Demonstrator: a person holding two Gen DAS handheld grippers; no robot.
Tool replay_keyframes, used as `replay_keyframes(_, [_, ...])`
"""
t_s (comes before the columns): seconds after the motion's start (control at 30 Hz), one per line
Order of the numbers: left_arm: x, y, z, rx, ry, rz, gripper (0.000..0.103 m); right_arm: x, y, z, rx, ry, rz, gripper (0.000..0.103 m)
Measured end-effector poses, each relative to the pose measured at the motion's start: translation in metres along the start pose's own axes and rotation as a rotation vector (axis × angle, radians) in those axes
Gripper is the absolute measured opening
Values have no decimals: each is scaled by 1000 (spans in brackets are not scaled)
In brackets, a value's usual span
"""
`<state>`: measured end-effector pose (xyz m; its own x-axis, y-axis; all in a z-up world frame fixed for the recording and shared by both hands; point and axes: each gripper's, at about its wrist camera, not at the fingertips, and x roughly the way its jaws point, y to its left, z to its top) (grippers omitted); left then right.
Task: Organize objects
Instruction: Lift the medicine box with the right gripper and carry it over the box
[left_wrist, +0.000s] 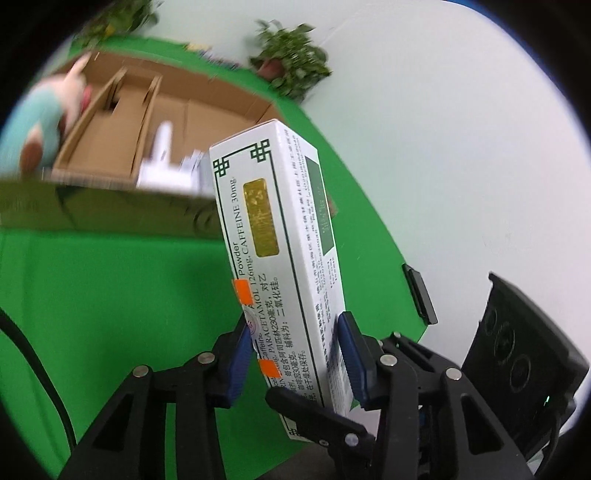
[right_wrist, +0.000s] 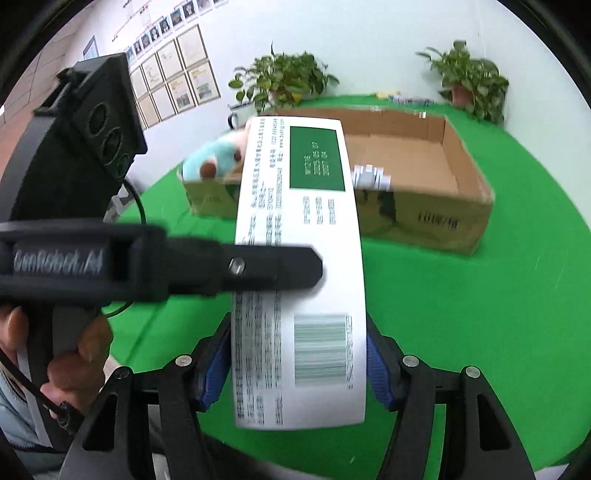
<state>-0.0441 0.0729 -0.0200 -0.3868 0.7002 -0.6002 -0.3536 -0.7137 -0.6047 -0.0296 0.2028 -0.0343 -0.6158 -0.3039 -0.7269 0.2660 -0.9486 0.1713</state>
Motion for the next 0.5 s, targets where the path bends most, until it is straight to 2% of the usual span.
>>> replay_keyframes(0.1, [-7,-15,16,48,-27,-4,43,-9,2,19,-23,-33,-16,60])
replay_keyframes(0.33, [-15,-36,82,166,-85,-17,43,-35,-7,74,-3,-124,-65,60])
replay_keyframes(0.43, [-25,-44,96,203,-93,-38,43,-45,-10,97,0,-164,-100,60])
replay_keyframes(0.5, [-17,-49,108,222,-97,-38,43,-49,-11,109,4,-187,-122,60])
